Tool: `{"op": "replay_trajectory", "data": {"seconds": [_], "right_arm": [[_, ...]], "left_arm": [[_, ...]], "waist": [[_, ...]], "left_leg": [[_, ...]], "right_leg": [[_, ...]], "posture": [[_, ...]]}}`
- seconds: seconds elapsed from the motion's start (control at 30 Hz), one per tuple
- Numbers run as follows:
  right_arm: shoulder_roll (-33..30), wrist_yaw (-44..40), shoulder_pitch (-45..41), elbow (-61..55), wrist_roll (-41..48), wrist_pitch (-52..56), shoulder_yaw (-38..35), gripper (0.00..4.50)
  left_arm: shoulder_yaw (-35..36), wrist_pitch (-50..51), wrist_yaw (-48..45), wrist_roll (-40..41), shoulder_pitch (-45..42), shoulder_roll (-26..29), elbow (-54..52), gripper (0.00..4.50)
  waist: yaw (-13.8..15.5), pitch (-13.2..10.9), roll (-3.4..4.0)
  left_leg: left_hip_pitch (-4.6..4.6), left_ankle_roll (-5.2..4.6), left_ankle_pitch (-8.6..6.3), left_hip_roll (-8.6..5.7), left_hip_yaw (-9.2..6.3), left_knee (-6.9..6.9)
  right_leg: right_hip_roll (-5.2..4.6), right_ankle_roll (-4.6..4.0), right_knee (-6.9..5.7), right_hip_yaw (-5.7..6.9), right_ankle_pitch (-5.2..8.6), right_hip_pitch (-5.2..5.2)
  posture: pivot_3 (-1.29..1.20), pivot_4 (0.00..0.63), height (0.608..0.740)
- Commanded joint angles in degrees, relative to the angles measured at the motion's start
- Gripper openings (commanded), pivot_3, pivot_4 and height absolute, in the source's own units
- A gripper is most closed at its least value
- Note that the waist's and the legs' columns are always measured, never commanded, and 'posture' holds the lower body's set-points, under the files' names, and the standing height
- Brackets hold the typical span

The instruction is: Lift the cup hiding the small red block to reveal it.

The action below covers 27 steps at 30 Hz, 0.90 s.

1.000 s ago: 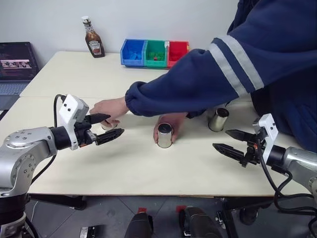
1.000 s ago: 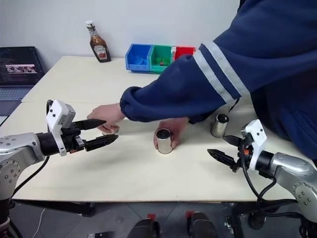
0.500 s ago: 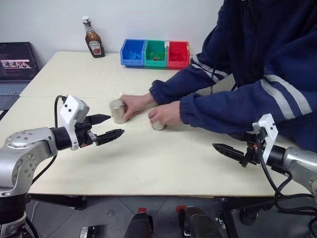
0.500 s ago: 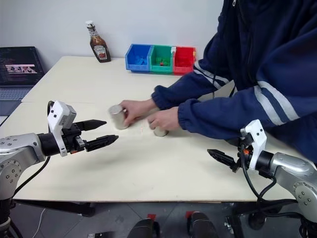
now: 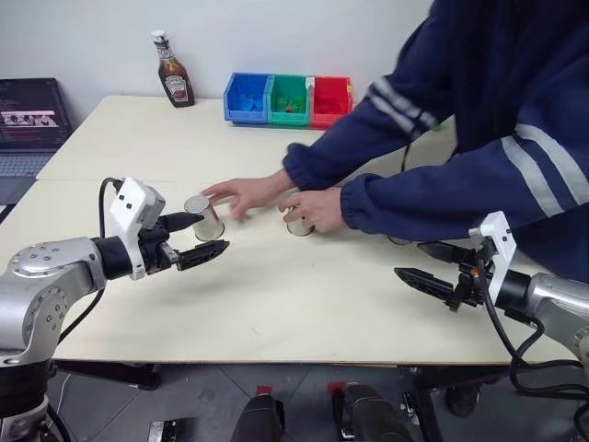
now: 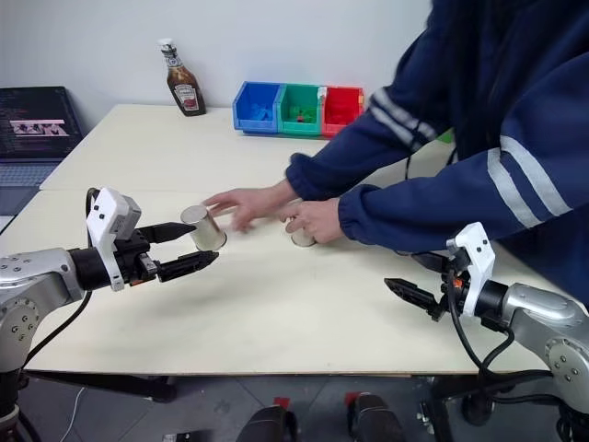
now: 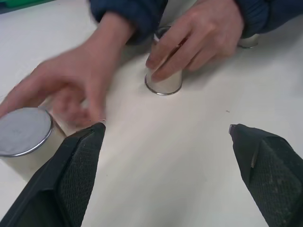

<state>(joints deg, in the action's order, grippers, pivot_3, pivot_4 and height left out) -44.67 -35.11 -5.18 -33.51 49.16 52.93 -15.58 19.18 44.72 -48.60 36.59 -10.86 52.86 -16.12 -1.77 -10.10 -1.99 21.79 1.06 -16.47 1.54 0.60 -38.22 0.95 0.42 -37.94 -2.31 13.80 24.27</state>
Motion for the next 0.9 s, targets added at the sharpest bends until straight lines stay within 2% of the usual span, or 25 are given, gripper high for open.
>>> {"op": "replay_trajectory", "data": {"seconds": [0.03,0.2,0.33,0.63,0.9], "right_arm": [[-1.00,-1.81,-0.57,-1.95,2.10,-0.79,-1.46,4.50],[0.23,-0.73,-3.81,-2.45,3.27,-0.55,0.91,4.50],[2.05,-0.19,-7.73,-1.77,3.49,-0.50,3.64,4.50],[3.34,-2.82,-11.62,-2.59,10.60,-0.81,3.59,4.50],[2.65,-5.16,-11.48,-5.27,10.12,-3.95,5.44,4.50]], "left_arm": [[5.30,-0.90,1.23,-0.54,2.53,0.80,-1.48,4.48],[9.10,-1.71,3.18,-0.96,6.26,-0.38,-1.70,4.48],[8.68,-4.67,8.66,-2.93,4.75,-4.55,-0.47,4.48],[4.52,-12.30,16.62,-8.50,2.04,-14.07,2.46,4.48],[-0.06,-19.96,19.19,-13.40,-4.31,-19.47,11.80,4.48]], "waist": [[0.00,0.00,0.00],[-0.01,0.00,0.00],[0.07,0.01,-0.01],[0.26,0.08,-0.13],[0.31,0.09,-0.14]], "left_leg": [[-0.01,0.00,0.00,0.01,0.00,0.00],[-0.01,0.00,0.00,0.01,0.00,-0.04],[-0.11,0.00,0.00,0.01,0.02,-0.08],[0.03,0.00,0.00,-0.05,-0.05,-0.20],[0.01,0.00,0.00,-0.01,-0.15,-0.33]], "right_leg": [[0.00,0.00,0.00,0.01,0.00,0.00],[0.00,0.00,-0.02,0.00,0.00,-0.01],[0.00,0.00,-0.06,0.00,0.00,-0.08],[-0.08,0.02,-0.04,0.03,-0.03,-0.10],[-0.03,0.02,-0.13,0.15,-0.03,-0.15]], "posture": [[0.00,0.150,0.740],[0.00,0.150,0.740],[0.00,0.150,0.740],[0.00,0.150,0.740],[0.00,0.150,0.740]]}}
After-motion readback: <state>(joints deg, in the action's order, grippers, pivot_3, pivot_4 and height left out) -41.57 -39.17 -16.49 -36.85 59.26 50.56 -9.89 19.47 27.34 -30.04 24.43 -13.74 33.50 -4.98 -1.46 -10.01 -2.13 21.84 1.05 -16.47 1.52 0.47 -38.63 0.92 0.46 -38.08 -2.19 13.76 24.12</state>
